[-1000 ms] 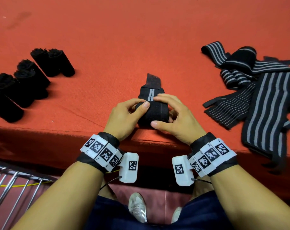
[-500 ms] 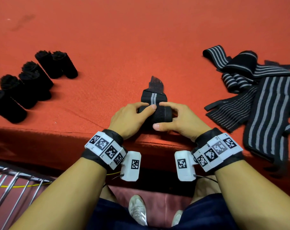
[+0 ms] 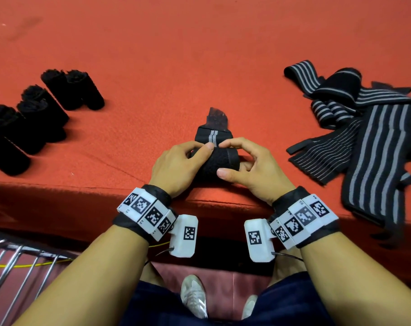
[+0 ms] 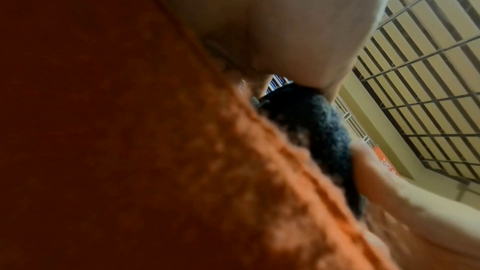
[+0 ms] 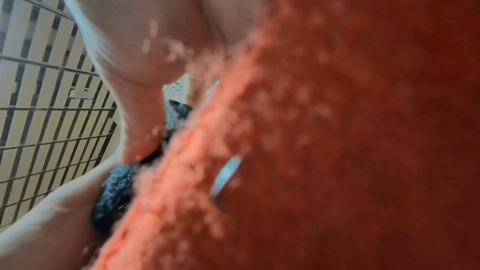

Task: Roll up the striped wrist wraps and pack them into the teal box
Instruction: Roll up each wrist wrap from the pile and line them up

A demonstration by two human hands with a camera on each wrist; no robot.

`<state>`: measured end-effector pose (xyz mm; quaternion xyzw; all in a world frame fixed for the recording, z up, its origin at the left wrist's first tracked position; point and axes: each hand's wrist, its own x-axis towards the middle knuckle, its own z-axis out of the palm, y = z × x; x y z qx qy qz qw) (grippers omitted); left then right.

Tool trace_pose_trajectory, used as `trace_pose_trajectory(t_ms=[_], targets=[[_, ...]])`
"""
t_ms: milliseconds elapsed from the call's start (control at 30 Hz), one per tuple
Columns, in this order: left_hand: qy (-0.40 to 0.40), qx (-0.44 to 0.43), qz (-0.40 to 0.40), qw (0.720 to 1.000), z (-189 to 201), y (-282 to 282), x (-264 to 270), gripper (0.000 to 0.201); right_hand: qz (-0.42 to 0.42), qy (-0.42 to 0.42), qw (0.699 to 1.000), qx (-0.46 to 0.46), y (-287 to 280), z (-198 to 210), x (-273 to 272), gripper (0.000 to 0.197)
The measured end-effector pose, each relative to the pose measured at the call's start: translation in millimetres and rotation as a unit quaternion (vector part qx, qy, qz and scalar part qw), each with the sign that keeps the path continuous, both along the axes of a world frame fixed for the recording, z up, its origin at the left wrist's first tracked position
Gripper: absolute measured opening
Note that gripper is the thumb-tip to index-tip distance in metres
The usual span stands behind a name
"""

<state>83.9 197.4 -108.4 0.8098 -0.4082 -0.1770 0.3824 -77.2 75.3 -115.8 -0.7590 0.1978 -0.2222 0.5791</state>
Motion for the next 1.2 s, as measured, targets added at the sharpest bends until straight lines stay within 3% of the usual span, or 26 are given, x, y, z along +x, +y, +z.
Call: trace_pose_trajectory(t_ms=[100,233,433,600,733,833,1000,1067,1200], targets=[[0.006,-0.042,-0.014,0.999,-1,5,-2,0.050,-0.034,-0.011,0.999,0.016,1,1,4,0.031],[0.023,-0.102,-0.072,0.992,-4,12,1,0.057,-0.060,-0.008,0.998,-0.034,-2,-3,8,0.020],[0.043,-0.112,-0.080,0.990,-9,13,8,0.042,-0.081,0.012,0.996,-0.046,-4,-9,12,0.048],[0.053,-0.081,-0.070,0.993,-7,11,5,0.046,-0.122,0.043,0.991,0.027,-10,-5,17,0.071],[0.064,-0.057,-0.083,0.993,-5,10,4,0.038,-0.156,0.069,0.985,0.027,-13,-7,22,0.059],[0.087,-0.061,-0.100,0.989,-3,13,5,0.035,-0.160,0.091,0.981,0.056,-11,-2,24,0.037],[0.096,-0.057,-0.122,0.986,-3,15,9,0.041,-0.124,0.105,0.980,0.113,-12,9,24,0.035],[0.095,-0.053,-0.132,0.985,-3,16,9,0.037,-0.166,0.071,0.978,0.104,-10,3,26,0.022],[0.096,-0.052,-0.147,0.983,-2,18,9,0.040,-0.234,0.030,0.971,0.031,-7,-12,26,0.018]])
